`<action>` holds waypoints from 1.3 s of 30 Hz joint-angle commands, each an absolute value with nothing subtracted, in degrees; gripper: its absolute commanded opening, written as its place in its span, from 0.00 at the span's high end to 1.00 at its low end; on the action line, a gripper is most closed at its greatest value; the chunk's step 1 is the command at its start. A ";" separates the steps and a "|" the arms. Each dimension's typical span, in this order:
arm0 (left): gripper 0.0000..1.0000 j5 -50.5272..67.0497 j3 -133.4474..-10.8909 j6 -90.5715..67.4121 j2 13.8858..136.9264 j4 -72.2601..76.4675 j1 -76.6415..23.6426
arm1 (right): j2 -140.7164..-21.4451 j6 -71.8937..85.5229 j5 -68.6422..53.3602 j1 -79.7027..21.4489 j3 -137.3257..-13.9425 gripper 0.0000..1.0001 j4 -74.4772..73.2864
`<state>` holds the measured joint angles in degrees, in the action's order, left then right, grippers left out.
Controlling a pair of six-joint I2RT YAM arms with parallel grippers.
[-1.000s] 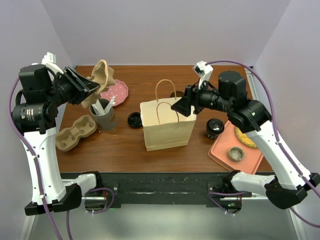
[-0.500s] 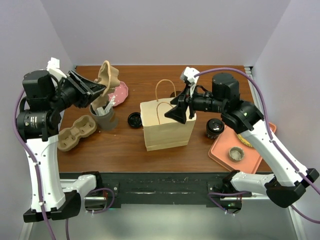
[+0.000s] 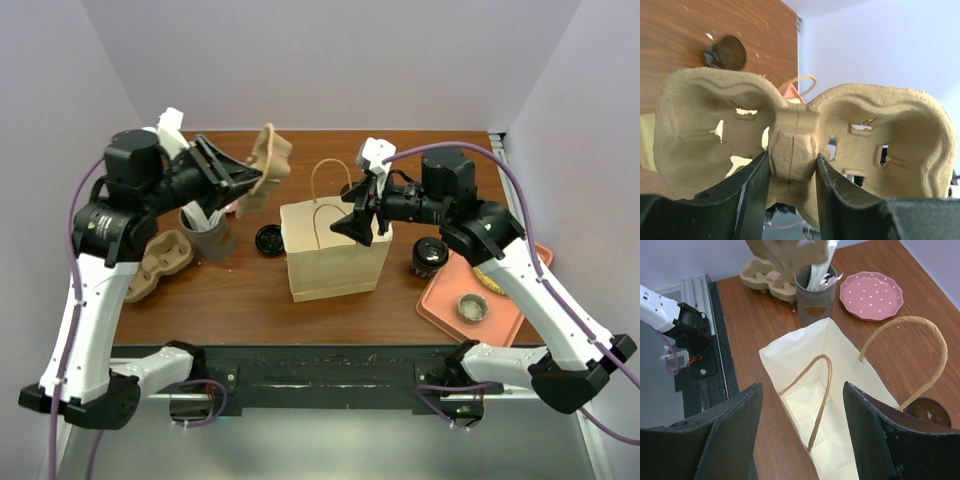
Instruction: Pack the takeout coffee
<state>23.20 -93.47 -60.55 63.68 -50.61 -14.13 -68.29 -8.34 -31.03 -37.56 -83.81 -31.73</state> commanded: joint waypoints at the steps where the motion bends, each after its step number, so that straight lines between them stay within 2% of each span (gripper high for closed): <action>1: 0.70 18.73 -96.06 -63.98 66.27 -45.44 -20.03 | -69.34 -11.07 -32.69 -37.71 -85.08 0.32 -30.24; 5: 0.71 14.86 -94.49 -67.14 66.01 -43.33 -26.34 | -70.22 -11.42 -34.36 -37.88 -84.99 0.34 -29.18; 10: 0.71 11.78 -93.43 -68.20 66.62 -41.75 -29.70 | -71.10 -13.18 -34.02 -39.28 -84.99 0.40 -29.79; 13: 0.72 10.29 -93.95 -68.90 67.50 -41.31 -31.72 | -70.49 -14.06 -32.87 -39.99 -84.29 0.57 -29.88; 14: 0.72 9.76 -94.22 -68.99 67.76 -41.57 -32.25 | -70.23 -14.24 -32.52 -40.16 -83.77 0.70 -29.88; 16: 0.72 7.83 -95.35 -69.08 68.47 -43.58 -33.83 | -68.65 -14.50 -30.94 -40.51 -82.80 0.85 -28.92; 19: 0.72 4.75 -95.28 -69.95 68.56 -46.31 -35.76 | -65.66 -15.03 -30.23 -40.87 -79.11 0.92 -25.42; 29: 0.72 0.53 -95.97 -71.28 70.75 -48.07 -39.81 | -56.69 -18.45 -32.95 -42.10 -65.84 1.00 -14.59; 39: 0.74 -5.88 -99.40 -71.90 74.61 -52.99 -45.26 | -54.93 -21.97 -32.52 -42.19 -63.81 1.00 -12.83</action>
<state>-1.45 -95.50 -71.40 73.76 -51.16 -44.27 -56.12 -19.49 -31.48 -42.00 -64.38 -16.82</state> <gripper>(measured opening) 0.431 0.022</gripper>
